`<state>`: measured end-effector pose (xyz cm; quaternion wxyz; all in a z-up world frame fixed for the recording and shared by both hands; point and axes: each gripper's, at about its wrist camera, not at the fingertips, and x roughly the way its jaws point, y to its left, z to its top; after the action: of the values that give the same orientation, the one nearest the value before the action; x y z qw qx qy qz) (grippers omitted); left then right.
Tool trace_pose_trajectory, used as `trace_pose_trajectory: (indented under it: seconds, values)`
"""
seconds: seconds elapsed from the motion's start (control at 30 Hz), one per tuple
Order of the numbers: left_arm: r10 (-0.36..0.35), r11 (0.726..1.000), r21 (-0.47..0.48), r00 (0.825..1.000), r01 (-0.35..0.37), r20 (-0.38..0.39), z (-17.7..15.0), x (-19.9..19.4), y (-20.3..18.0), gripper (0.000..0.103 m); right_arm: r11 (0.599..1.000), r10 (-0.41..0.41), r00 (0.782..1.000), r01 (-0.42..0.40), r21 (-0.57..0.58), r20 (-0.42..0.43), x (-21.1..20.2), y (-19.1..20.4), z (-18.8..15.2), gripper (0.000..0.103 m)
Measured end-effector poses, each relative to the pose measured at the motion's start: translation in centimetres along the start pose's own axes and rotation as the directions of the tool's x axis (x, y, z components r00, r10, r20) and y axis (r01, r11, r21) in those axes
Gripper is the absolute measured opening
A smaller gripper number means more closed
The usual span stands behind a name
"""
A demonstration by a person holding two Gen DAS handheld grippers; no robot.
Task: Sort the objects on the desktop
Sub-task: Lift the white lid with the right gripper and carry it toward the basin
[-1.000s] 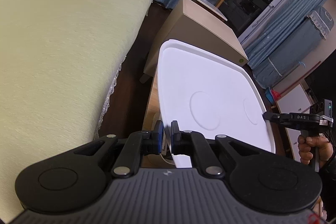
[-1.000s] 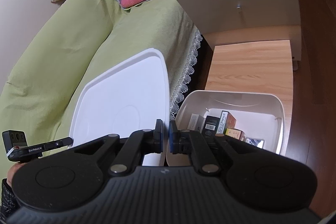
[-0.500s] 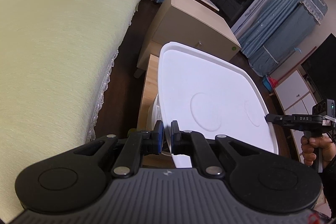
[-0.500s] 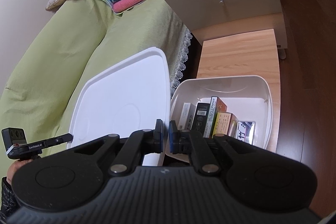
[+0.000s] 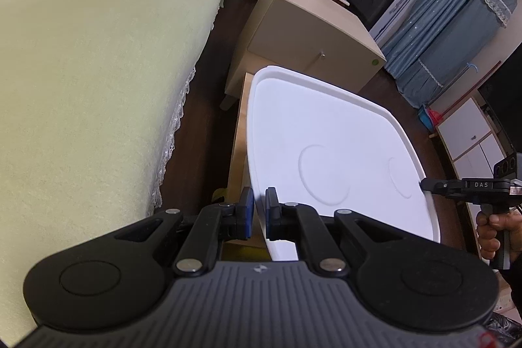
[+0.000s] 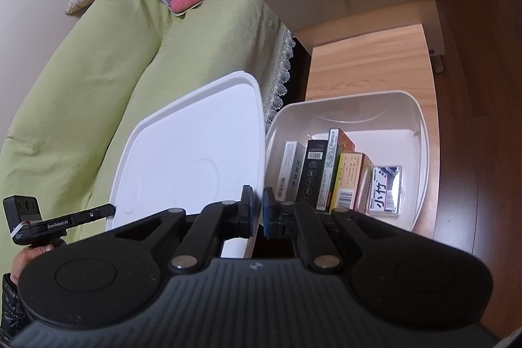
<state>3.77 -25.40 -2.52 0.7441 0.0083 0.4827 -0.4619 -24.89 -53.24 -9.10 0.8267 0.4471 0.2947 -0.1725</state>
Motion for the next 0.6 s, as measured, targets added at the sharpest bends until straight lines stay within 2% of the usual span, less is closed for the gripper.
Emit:
trace_pose_trajectory:
  seconds: [0.6]
  values:
    - [-0.009, 1.0, 0.005, 0.998, 0.01, -0.069, -0.8, 4.2, -0.4, 0.004, 0.996, -0.06, 0.998, 0.062, 0.059, -0.036, 0.6, -3.3, -1.8, 0.006]
